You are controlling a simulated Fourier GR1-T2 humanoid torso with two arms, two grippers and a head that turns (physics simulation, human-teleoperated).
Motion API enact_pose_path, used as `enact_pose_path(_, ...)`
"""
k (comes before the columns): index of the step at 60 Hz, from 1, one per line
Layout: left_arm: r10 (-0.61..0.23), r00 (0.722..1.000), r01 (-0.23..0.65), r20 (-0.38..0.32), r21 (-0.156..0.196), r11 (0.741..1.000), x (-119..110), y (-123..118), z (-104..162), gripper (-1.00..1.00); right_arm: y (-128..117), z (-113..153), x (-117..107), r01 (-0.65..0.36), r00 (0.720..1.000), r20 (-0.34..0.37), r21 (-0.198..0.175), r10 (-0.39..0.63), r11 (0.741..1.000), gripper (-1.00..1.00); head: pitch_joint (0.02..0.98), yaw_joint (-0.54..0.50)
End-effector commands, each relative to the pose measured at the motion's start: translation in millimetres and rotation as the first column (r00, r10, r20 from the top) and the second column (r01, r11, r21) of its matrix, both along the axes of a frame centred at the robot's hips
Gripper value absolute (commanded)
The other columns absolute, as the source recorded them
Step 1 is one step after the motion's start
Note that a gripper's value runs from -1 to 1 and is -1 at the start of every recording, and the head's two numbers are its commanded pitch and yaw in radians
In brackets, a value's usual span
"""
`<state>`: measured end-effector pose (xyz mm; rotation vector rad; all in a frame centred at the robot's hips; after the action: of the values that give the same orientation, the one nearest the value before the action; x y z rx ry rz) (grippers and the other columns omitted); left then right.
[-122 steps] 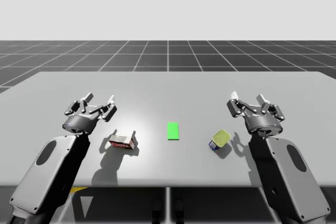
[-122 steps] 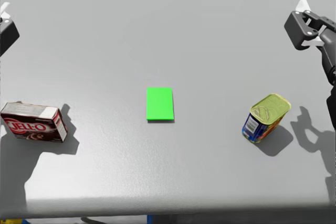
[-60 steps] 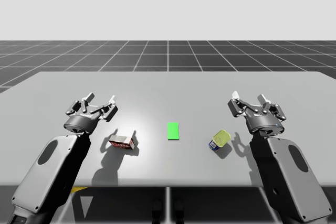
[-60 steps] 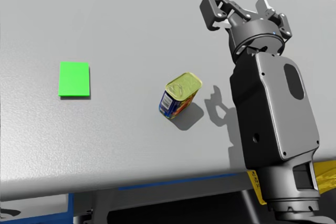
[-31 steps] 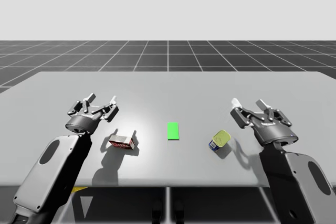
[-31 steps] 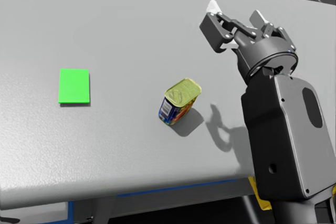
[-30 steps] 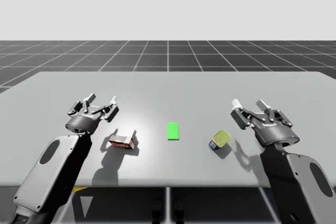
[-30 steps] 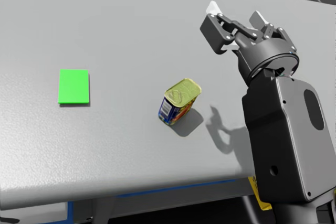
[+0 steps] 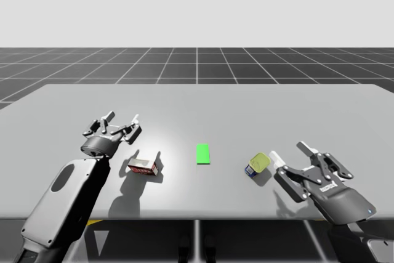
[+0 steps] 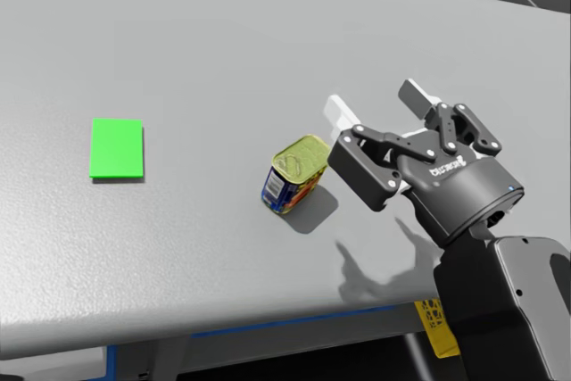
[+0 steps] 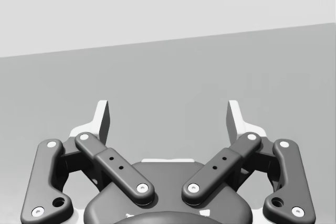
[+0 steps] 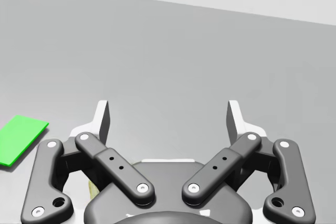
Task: Look at the card. If it is red, pick the object on the left. If it is green, pick the object on the right.
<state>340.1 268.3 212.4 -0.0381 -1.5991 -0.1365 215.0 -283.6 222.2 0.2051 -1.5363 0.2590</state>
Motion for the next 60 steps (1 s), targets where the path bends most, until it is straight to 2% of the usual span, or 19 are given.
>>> enact_pose_path(1, -0.001, 1.000, 0.001, -0.003, 0.005, 1.000, 1, -1, -2, -1.00, 6, -17, -21, -0.076, 0.997, -0.008, -0.048, 0.075, 0.996, -1.00, 0.901, -0.37)
enact_pose_path(6, -0.001, 1.000, 0.001, -0.003, 0.005, 1.000, 1, -1, -2, -1.00, 5, -27, -25, -0.104, 0.994, -0.020, -0.064, 0.103, 0.993, -1.00, 0.900, -0.37)
enact_pose_path(13, 0.000, 1.000, 0.000, -0.003, 0.005, 1.000, 1, 0, -3, -1.00, 2, -44, -26, -0.113, 0.992, -0.061, -0.052, 0.110, 0.992, -1.00, 0.899, -0.37)
enact_pose_path(28, 0.000, 1.000, 0.000, -0.003, 0.005, 1.000, 1, 0, -3, -1.00, 4, -74, -27, -0.152, 0.983, -0.115, -0.062, 0.144, 0.986, -1.00, 0.900, -0.37)
enact_pose_path(42, 0.000, 1.000, 0.000, -0.003, 0.005, 1.000, 1, 0, -3, -1.00, 6, -85, -17, -0.129, 0.981, -0.153, -0.060, 0.119, 0.990, -1.00, 0.901, -0.37)
enact_pose_path(60, 0.001, 1.000, -0.001, -0.004, 0.010, 1.000, 2, -1, -4, -1.00, 12, -94, 1, -0.107, 0.976, -0.198, -0.076, 0.090, 0.991, -1.00, 0.903, -0.36)
